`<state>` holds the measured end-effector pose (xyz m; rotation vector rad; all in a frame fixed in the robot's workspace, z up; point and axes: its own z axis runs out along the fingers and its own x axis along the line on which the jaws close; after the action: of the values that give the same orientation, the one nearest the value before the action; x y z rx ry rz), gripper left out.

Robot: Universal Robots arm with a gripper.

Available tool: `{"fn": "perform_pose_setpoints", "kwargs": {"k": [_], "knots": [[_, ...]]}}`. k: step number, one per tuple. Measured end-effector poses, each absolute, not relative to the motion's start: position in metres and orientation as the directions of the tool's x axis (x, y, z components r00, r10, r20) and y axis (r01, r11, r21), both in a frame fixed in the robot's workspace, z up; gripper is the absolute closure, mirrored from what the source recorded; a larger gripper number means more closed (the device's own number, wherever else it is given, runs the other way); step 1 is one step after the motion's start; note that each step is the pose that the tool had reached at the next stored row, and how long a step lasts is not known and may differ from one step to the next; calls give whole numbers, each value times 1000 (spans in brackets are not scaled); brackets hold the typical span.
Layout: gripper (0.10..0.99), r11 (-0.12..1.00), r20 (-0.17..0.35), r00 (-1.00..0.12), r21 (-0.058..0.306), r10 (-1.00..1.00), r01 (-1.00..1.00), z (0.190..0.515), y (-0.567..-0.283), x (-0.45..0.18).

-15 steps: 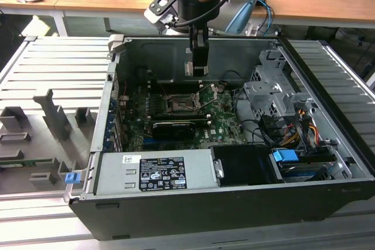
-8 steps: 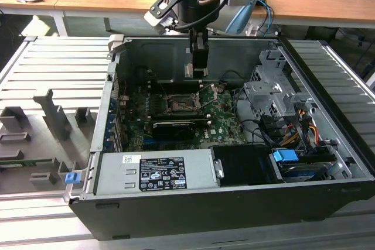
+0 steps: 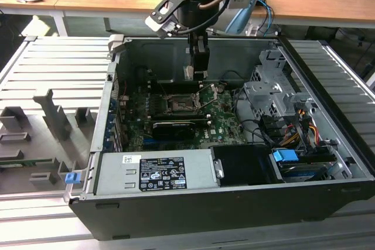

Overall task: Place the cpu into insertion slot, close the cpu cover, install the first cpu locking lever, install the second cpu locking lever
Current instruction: 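Place the cpu into insertion slot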

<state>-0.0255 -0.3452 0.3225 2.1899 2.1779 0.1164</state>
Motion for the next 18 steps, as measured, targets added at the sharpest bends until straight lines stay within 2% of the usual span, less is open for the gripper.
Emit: {"fn": "perform_pose_setpoints", "kwargs": {"k": [18], "knots": [[557,-4,18,2,88,1000,996,292,-345,-29]]}}
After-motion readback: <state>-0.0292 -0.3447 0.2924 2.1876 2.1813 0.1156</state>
